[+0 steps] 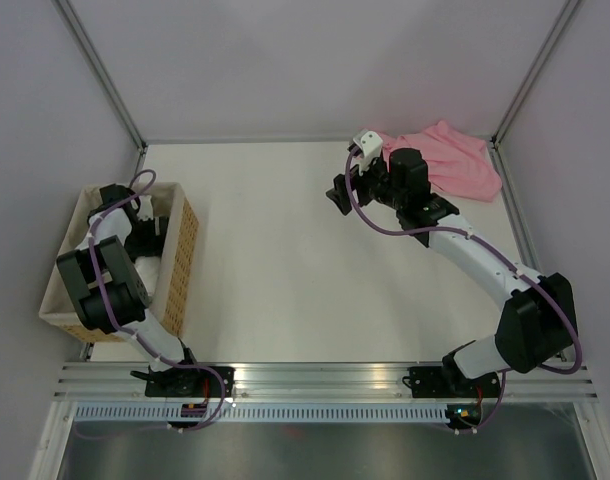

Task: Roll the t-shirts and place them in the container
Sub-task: Place the rolled tshirt into the container

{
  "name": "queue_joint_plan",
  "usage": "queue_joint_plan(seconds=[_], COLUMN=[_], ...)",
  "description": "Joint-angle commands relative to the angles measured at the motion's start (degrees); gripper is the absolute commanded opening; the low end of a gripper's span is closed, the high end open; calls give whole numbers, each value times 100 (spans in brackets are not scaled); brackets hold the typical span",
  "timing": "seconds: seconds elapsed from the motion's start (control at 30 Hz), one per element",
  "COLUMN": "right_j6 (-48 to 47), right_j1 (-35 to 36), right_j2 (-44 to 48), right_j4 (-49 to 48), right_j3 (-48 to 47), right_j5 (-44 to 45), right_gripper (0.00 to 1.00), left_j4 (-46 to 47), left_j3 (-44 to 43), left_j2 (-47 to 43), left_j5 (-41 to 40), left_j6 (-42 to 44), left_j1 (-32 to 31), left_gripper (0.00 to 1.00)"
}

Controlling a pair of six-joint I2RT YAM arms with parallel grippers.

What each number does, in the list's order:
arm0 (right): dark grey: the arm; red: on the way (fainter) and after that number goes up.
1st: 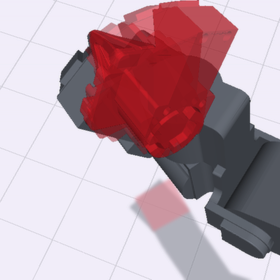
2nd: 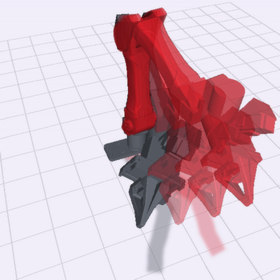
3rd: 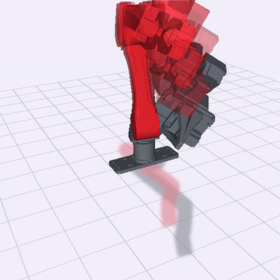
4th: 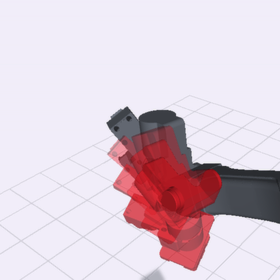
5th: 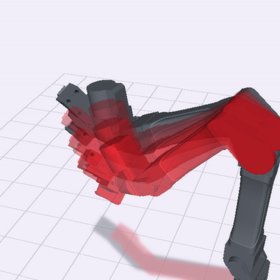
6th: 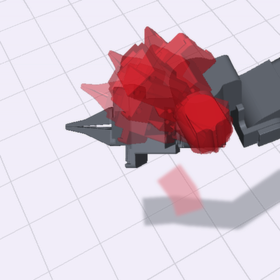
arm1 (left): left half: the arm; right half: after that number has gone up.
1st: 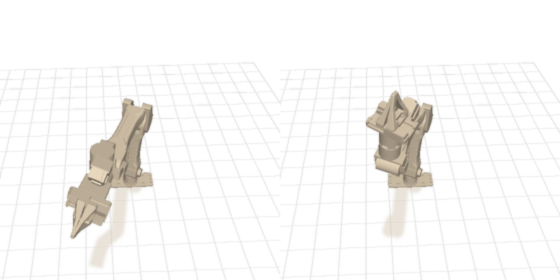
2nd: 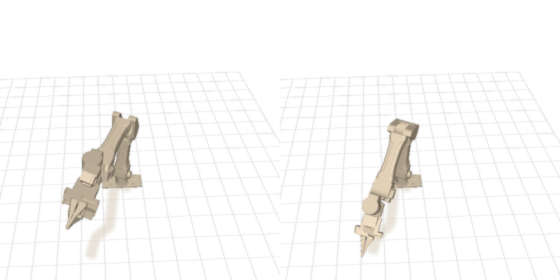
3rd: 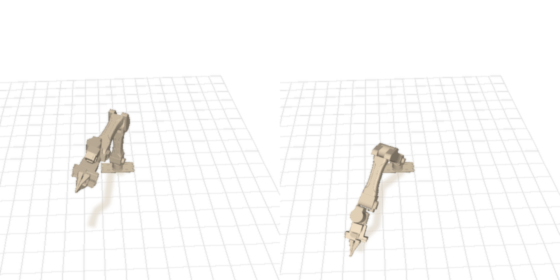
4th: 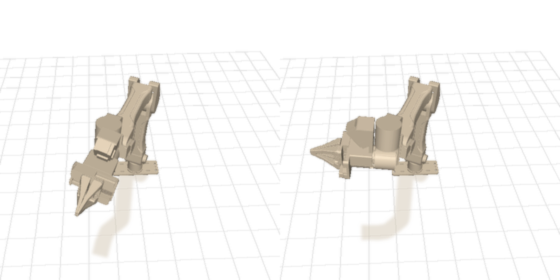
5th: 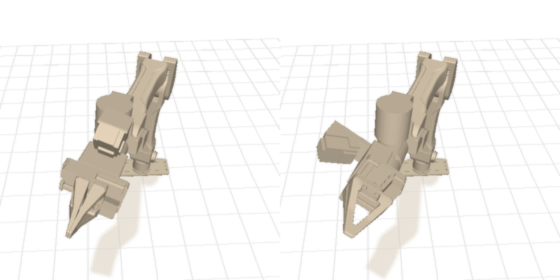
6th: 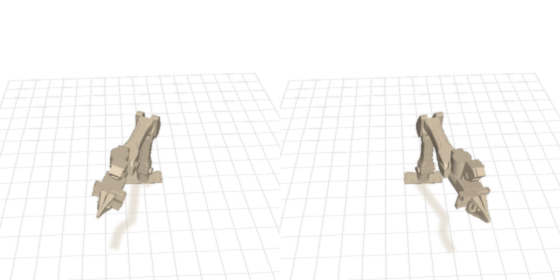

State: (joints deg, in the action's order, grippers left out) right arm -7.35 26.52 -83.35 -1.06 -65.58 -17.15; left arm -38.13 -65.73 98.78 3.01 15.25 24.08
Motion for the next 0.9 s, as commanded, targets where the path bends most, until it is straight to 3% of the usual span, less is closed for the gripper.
queue_joint_plan(seconds=[0.0,0.07,0.5,0.6,0.63,0.73,0.8,0.87], right_j6=[-117,-161,-346,-302,-302,-284,-302,-302], right_j1=[46,63,64,90,99,142,178,195], right_j2=[-85,-102,-243,-331,-340,-392,-401,-401], right_j4=[9,18,378,405,414,449,510,519], right_j3=[-455,-499,-921,-1053,-1079,-1158,-1185,-1185], right_j5=[-140,-149,-201,-219,-228,-245,-237,-228], right_gripper=[98,98,98,98,98,98,98,98], left_j4=[-282,-492,-661,-477,-337,-90,33,323], left_j3=[-229,-510,-1310,-1319,-1310,-1249,-1161,-1073], left_j2=[-447,-509,-536,-465,-456,-465,-526,-553], left_j5=[374,656,228,-177,-221,-467,-590,-713], left_j6=[-145,-101,154,172,172,172,207,242], left_j1=[27,18,27,27,27,18,18,18], left_gripper=[87,95,94,74,54,25,19,19])
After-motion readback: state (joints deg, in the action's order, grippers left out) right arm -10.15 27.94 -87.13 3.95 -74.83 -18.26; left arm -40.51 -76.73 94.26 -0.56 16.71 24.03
